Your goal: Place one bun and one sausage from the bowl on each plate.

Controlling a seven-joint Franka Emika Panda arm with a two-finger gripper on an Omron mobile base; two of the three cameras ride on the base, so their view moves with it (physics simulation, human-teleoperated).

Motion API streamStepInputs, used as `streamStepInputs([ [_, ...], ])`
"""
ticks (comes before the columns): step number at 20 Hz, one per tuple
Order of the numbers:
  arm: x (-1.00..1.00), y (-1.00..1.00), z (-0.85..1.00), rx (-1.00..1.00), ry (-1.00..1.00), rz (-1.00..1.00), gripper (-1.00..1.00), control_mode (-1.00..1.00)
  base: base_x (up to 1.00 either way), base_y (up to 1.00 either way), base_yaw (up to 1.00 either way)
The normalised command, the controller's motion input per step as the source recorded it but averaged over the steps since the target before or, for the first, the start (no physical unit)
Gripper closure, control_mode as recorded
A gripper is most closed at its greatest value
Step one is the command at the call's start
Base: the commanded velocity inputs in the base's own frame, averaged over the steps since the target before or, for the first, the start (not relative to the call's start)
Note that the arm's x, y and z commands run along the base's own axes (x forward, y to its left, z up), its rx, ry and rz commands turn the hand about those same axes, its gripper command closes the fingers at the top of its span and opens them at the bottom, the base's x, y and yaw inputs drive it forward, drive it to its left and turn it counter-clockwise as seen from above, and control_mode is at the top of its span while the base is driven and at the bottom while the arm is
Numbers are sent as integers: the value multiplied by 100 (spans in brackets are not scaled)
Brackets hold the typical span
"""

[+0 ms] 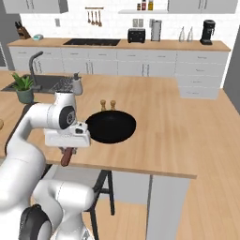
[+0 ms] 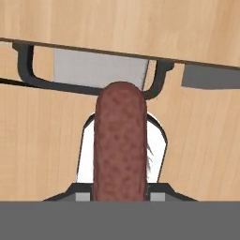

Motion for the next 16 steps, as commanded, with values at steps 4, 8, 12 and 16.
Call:
streamStepInputs([
  [4, 0, 0, 0, 0, 0, 0, 100, 100, -62, 100, 0],
  [8, 0, 0, 0, 0, 0, 0, 100, 100, -65, 100, 4],
  [12, 0, 0, 0, 0, 0, 0, 100, 100, -38, 100, 6],
  [16, 0, 0, 0, 0, 0, 0, 100, 100, -11, 100, 2],
])
